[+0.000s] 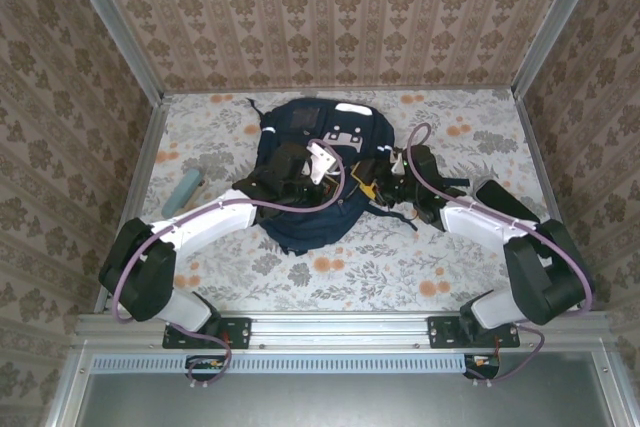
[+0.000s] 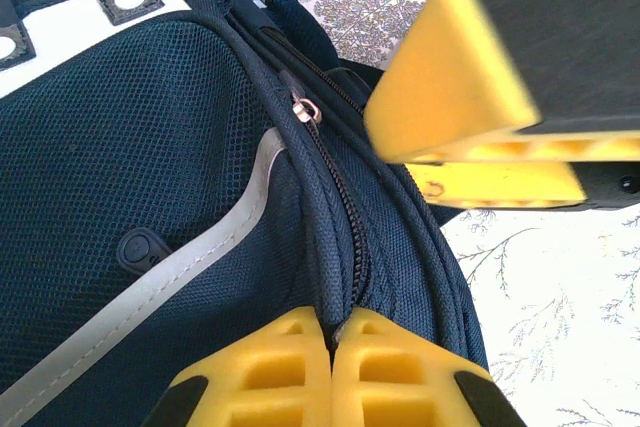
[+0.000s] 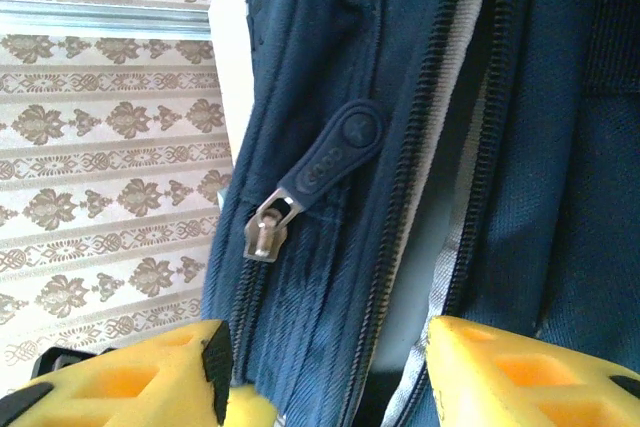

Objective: Pack the student bag

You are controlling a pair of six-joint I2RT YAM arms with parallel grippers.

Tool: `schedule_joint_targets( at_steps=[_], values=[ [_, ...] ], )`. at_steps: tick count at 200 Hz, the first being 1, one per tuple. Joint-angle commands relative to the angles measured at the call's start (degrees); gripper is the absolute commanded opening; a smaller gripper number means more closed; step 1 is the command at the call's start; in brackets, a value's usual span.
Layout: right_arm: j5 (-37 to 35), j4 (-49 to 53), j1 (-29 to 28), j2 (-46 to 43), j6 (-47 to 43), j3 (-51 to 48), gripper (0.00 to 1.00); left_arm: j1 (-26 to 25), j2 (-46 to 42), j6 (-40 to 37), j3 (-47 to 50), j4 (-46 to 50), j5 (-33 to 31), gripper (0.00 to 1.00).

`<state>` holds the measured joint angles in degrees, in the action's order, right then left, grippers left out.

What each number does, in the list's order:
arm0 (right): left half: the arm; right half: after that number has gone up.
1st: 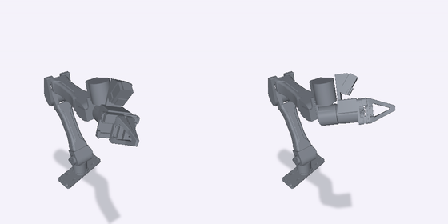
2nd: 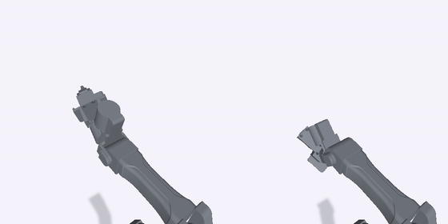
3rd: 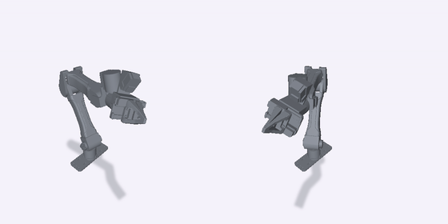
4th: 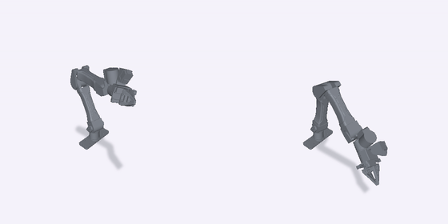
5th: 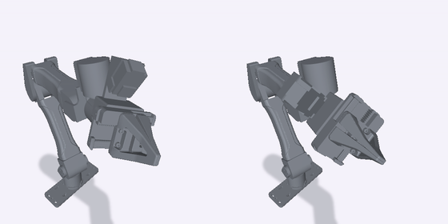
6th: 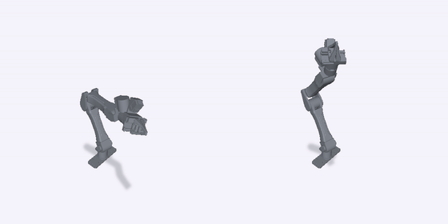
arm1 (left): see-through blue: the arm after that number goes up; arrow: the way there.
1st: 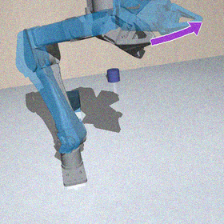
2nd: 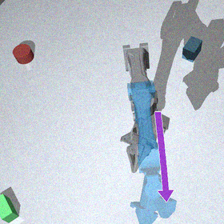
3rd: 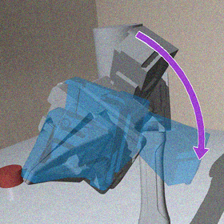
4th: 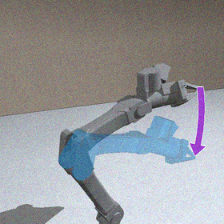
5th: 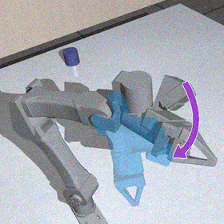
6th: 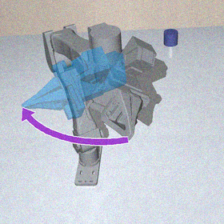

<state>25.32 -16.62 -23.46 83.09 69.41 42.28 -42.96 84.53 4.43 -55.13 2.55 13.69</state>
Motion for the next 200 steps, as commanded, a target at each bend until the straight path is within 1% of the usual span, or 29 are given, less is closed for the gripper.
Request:
schedule_joint_targets(
  at_steps=[1,14,26,46,61,73,84,101,119,150,172,200],
  values=[
    [2.6,-3.7,-0.1,2.1,2.6,2.3,0.55,0.6,-2.9,2.7,0.2,-2.6,0.9,0.01],
    [3.4,-5.0,-0.3,3.1,3.3,2.9,0.53,0.6,-3.2,3.7,0.2,-2.1,0.4,0.05],
    [4.1,-6.0,-0.5,4.1,3.7,3.6,0.50,0.7,-3.7,4.9,0.1,-1.2,-0.1,0.12],
    [5.4,-8.5,-0.9,5.4,4.9,4.4,0.44,0.9,-5.7,8.7,0.0,2.5,-2.3,0.32],
    [6.2,-10.4,-1.2,6.1,5.7,4.8,0.41,1.1,-7.4,12.4,-0.1,6.1,-4.0,0.46],
    [6.6,-11.4,-1.5,6.4,6.0,5.2,0.41,1.1,-8.7,16.5,0.6,8.3,-4.9,0.53],
    [6.8,-12.0,-1.7,6.6,6.1,5.4,0.41,1.1,-9.8,20.3,1.4,9.5,-4.7,0.57],
    [6.9,-13.0,-2.1,6.6,6.3,5.5,0.44,0.4,-10.8,26.3,3.8,9.2,-3.8,0.58],
    [6.9,-13.8,-2.3,6.6,6.5,5.5,0.45,-1.4,-11.2,30.6,5.8,7.5,-2.8,0.58],
    [6.9,-14.1,-2.5,6.5,7.0,5.4,0.45,-3.7,-9.7,36.5,7.5,5.4,-3.5,0.49],
    [6.9,-14.1,-2.6,6.5,7.1,5.4,0.45,-4.5,-8.3,38.5,7.8,5.5,-7.0,0.44],
    [6.9,-14.1,-2.8,6.6,7.2,5.3,0.45,-4.7,-7.5,39.7,8.1,4.2,-7.2,0.35]
  ],
)
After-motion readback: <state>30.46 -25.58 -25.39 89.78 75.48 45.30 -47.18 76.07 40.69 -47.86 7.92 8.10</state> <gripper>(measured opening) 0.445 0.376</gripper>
